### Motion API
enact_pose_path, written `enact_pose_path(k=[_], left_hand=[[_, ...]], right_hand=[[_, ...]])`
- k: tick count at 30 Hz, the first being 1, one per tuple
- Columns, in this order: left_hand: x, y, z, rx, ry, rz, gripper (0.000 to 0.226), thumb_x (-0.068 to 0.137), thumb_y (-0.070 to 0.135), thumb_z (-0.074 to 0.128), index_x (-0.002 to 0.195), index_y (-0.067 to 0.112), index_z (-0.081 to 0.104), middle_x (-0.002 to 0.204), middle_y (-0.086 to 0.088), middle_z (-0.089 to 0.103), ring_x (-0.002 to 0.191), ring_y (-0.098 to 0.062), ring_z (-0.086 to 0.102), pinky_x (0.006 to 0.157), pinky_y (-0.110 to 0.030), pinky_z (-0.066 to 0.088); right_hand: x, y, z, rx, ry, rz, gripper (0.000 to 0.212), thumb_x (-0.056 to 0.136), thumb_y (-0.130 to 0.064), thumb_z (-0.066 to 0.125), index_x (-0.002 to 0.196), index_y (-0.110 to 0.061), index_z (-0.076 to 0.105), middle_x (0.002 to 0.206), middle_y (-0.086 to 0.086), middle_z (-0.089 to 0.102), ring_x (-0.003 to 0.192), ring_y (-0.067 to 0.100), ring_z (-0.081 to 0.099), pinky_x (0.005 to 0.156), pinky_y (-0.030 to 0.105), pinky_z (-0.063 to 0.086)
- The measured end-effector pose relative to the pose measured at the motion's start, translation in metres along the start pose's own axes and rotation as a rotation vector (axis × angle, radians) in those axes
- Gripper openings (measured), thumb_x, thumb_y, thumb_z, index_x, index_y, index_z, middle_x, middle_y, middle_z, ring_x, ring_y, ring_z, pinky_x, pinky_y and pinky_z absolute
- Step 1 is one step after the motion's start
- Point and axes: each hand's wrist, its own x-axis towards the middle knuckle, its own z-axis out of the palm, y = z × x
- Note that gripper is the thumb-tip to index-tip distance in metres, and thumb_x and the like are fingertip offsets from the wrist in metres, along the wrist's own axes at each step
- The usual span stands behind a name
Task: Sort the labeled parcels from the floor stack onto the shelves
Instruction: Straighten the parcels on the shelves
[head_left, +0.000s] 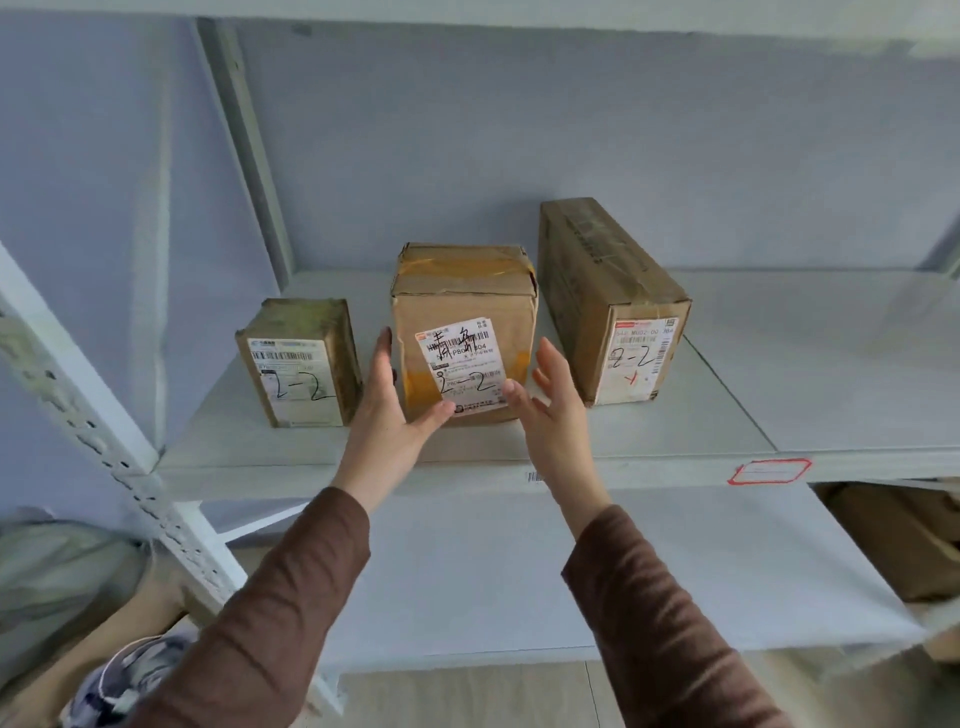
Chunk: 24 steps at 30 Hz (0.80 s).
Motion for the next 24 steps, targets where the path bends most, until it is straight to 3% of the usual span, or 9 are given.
enact_pose_path(k=[2,5,14,19,22,24], left_hand=[[0.009,-0.005,-0.001,-0.01,-0.068,0.036,0.104,0.085,0.032,0.082,0.158,0.04,0.008,0.156,0.016,0.043,0.139,-0.006,0.046,0.114,-0.035,0.043],[0.017,-0.008,0.0,0.042,-0.073,0.072,0.103,0.086,0.023,0.082,0.158,0.036,0.009,0.154,0.01,0.047,0.136,-0.01,0.05,0.106,-0.024,0.042],[0.039,-0.014,0.006,0.142,-0.038,0.077,0.096,0.09,0.016,0.077,0.156,0.032,0.01,0.152,-0.001,0.052,0.13,-0.024,0.058,0.097,-0.027,0.047],[0.046,-0.013,0.011,0.186,-0.025,0.08,0.097,0.09,0.019,0.077,0.156,0.033,0.008,0.15,-0.002,0.054,0.124,-0.027,0.062,0.093,-0.034,0.053],[0.045,-0.012,0.011,0.175,-0.033,0.061,0.097,0.09,0.019,0.077,0.156,0.032,0.007,0.151,-0.002,0.052,0.126,-0.026,0.061,0.094,-0.031,0.051],[0.037,-0.009,0.01,0.163,-0.04,0.059,0.101,0.089,0.022,0.078,0.158,0.032,0.005,0.155,-0.001,0.048,0.132,-0.025,0.057,0.099,-0.029,0.048]], right_hand=[[0.002,0.002,0.005,-0.009,0.021,0.009,0.065,0.098,-0.029,0.068,0.156,-0.02,0.038,0.149,-0.001,0.055,0.14,0.014,0.048,0.11,0.036,0.049],[0.006,0.003,0.008,-0.068,0.039,0.006,0.042,0.099,-0.026,0.067,0.139,-0.017,0.055,0.125,-0.004,0.07,0.12,0.011,0.064,0.097,0.038,0.058],[0.026,0.009,0.012,-0.094,0.05,0.001,0.024,0.1,-0.019,0.064,0.123,-0.015,0.061,0.11,-0.009,0.074,0.102,0.007,0.069,0.088,0.027,0.056],[0.036,0.01,0.011,-0.111,0.055,0.021,0.009,0.1,-0.017,0.064,0.108,-0.019,0.062,0.101,-0.009,0.073,0.095,0.009,0.067,0.091,0.042,0.056],[0.037,0.011,0.011,-0.102,0.049,0.051,0.015,0.099,-0.02,0.064,0.113,-0.017,0.062,0.105,-0.008,0.073,0.099,0.011,0.068,0.095,0.049,0.055],[0.033,0.012,0.012,-0.091,0.057,0.083,0.039,0.096,-0.038,0.066,0.13,-0.021,0.058,0.12,-0.007,0.071,0.113,0.012,0.066,0.1,0.05,0.053]])
